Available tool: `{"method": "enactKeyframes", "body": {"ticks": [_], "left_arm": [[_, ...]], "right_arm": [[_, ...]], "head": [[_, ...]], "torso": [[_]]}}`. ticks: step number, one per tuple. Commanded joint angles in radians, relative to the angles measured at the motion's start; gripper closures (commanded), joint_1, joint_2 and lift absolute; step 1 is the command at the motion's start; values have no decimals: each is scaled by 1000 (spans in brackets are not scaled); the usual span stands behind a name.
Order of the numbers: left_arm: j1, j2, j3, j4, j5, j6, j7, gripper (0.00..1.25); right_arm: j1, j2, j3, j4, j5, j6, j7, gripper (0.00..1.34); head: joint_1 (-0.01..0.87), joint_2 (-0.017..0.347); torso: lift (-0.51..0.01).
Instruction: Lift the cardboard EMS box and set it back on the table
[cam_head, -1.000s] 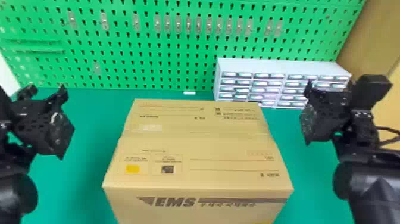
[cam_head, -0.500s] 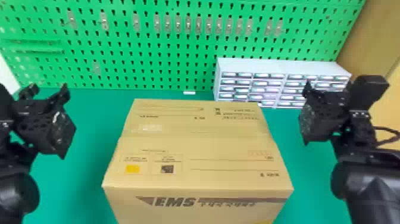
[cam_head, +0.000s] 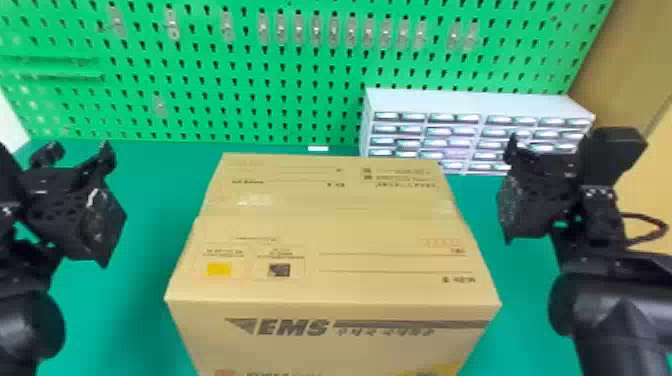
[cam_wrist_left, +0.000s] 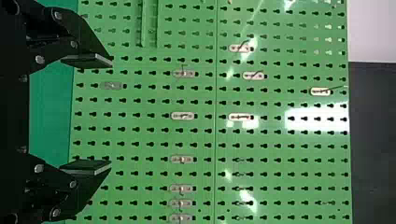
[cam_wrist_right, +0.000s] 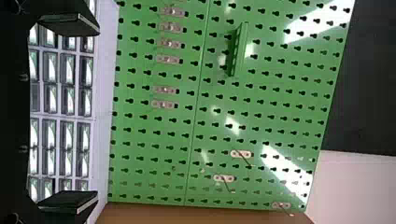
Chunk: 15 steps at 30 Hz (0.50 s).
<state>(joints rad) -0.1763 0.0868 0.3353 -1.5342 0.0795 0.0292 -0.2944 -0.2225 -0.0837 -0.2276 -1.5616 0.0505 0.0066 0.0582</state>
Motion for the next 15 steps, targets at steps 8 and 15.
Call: {"method": "enactKeyframes", "body": {"ticks": [8,15], "left_arm": [[3,-1,2,0,2,0,0,483],[3,1,5,0,6,0,0,483]], "right_arm": [[3,-1,4,0,-1,0,0,71],[5,1,4,0,-3,1,0,64]], "head": [[678,-15],[678,-15]], "torso": [[-56],[-70]]}}
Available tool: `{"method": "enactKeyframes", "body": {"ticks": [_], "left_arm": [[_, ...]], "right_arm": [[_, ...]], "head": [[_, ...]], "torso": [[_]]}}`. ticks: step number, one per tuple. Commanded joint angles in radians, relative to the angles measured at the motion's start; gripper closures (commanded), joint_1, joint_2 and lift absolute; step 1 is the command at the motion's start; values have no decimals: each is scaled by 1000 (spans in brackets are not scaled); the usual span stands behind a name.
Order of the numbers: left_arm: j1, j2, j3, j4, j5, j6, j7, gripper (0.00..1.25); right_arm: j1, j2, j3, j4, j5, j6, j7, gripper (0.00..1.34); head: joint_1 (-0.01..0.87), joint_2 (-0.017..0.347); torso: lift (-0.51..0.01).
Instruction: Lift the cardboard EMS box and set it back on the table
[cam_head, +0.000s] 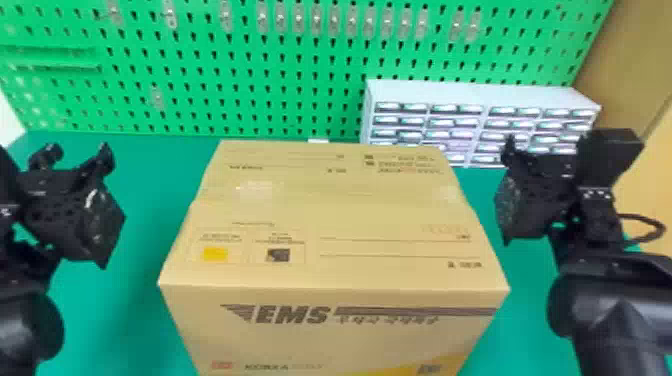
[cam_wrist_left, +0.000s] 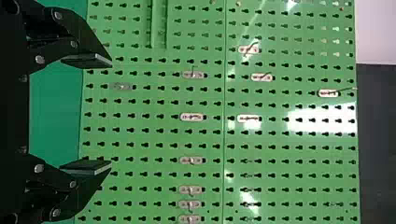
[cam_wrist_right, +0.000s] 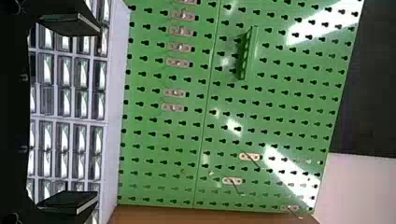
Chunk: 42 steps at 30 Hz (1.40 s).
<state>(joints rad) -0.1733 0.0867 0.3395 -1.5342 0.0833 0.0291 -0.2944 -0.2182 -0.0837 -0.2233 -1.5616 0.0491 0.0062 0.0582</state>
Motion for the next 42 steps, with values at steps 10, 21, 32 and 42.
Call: {"method": "enactKeyframes", "body": {"ticks": [10,21,32,42], "left_arm": [[0,-1,1,-1,3,0,0,483],[-2,-1,0,0,3,0,0,483],[-11,1,13,5,-2,0,0,483],[-20,1,0,117,15,-80,-38,483]], "right_arm": [[2,2,-4,0,-5,0,0,64],[-1,7,-5,3,-6,0,0,64],[2,-8,-8,83,-64,-58,0,64],[11,-22,21,193,-118,-190,0,65]], "head": [[678,-15],[678,-15],[678,-15],[678,-15]], "torso": [[-90],[-97],[-97],[-97]]}}
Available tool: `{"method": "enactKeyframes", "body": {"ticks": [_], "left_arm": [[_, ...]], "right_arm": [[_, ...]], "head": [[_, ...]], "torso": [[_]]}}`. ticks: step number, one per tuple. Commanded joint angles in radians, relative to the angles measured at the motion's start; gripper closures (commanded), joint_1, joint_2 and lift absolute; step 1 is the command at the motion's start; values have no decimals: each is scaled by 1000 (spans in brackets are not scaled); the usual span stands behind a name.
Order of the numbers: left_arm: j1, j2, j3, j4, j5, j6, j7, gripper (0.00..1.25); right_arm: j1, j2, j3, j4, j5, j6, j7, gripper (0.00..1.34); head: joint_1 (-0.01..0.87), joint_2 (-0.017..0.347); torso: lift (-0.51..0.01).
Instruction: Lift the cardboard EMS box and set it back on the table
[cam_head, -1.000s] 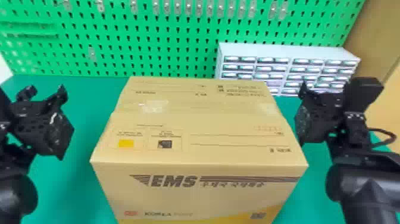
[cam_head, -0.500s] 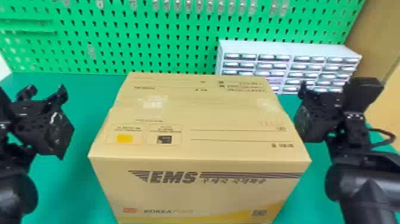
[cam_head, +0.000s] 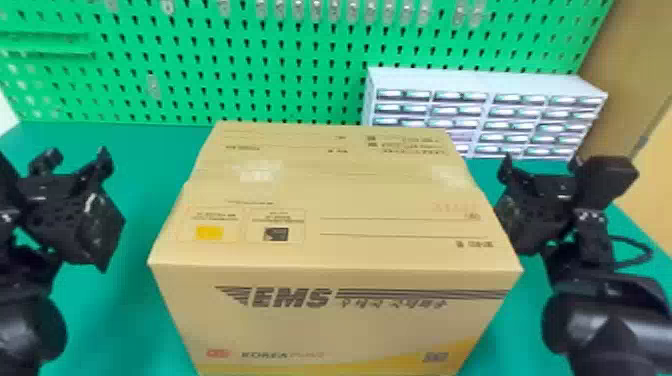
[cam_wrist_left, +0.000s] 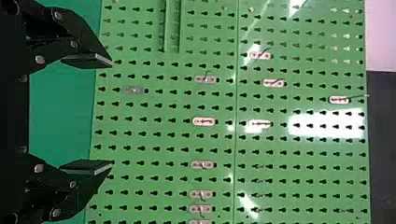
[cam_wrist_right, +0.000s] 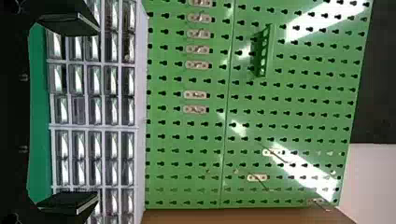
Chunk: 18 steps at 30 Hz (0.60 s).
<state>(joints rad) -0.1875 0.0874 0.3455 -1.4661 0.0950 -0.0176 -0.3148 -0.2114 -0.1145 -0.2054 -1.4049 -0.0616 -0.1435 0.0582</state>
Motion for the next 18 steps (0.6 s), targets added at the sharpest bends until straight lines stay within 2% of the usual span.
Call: {"method": "enactKeyframes", "body": {"ticks": [1,11,18], "left_arm": [[-4,0,-11,56,2,-42,-18,484],[2,0,-46,79,0,-51,-18,484],[-7,0,-75,76,8,-51,-18,484]], "right_arm": [[7,13,0,41,-1,-47,0,65],[18,82,-55,73,71,-119,-1,68],[15,93,-52,75,85,-126,-1,68]], "head": [[678,-15],[678,-15],[678,-15]], "torso": [[-97],[-97],[-97]]}}
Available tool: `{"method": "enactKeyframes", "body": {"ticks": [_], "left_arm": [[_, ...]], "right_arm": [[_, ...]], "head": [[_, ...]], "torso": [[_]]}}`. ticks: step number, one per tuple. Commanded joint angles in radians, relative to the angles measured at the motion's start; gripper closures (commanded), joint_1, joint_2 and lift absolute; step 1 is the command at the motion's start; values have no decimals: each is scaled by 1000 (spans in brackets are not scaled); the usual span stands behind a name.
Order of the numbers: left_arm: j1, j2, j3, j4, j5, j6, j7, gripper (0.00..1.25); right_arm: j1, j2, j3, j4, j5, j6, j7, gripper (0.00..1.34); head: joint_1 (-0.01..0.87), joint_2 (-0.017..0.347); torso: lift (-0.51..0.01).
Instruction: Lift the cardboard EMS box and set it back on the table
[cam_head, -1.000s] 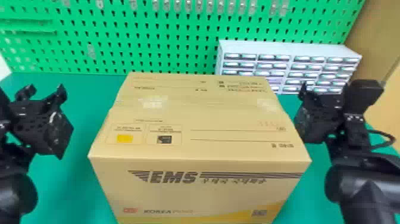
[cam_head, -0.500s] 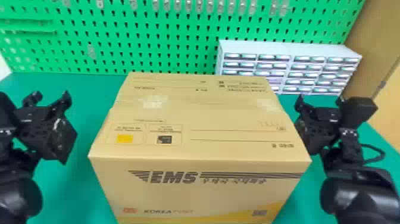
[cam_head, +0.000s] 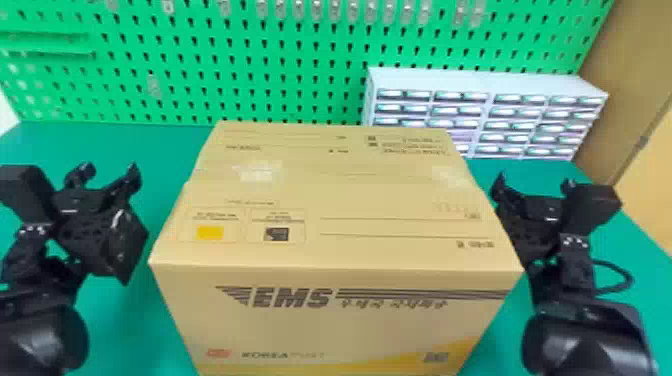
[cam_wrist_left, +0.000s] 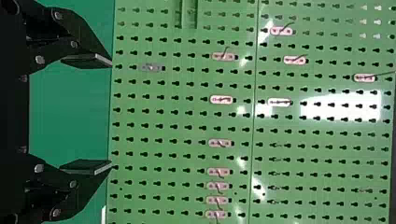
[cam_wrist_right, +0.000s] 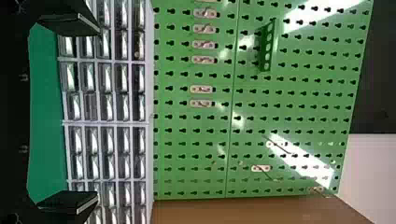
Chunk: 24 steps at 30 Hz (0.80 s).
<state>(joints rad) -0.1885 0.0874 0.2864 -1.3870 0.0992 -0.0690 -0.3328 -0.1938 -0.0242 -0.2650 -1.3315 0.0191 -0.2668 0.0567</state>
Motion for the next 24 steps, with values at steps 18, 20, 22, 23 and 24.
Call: {"method": "enactKeyframes", "body": {"ticks": [18,20,22,23,24], "left_arm": [[-17,0,-62,-6,-7,9,24,484],[-17,0,-69,-6,-9,9,31,484],[-17,0,-75,-6,-9,9,35,484],[-19,0,-78,-6,-9,9,35,484],[-19,0,-79,-6,-9,9,37,484]], "right_arm": [[-50,25,99,57,16,-17,-24,252],[-52,25,116,58,16,-17,-34,329],[-55,25,130,61,16,-17,-40,386],[-55,25,136,61,16,-17,-41,397],[-55,25,141,63,16,-17,-43,398]], "head": [[678,-15],[678,-15],[678,-15],[678,-15],[678,-15]], "torso": [[-97],[-97],[-97],[-97],[-97]]}}
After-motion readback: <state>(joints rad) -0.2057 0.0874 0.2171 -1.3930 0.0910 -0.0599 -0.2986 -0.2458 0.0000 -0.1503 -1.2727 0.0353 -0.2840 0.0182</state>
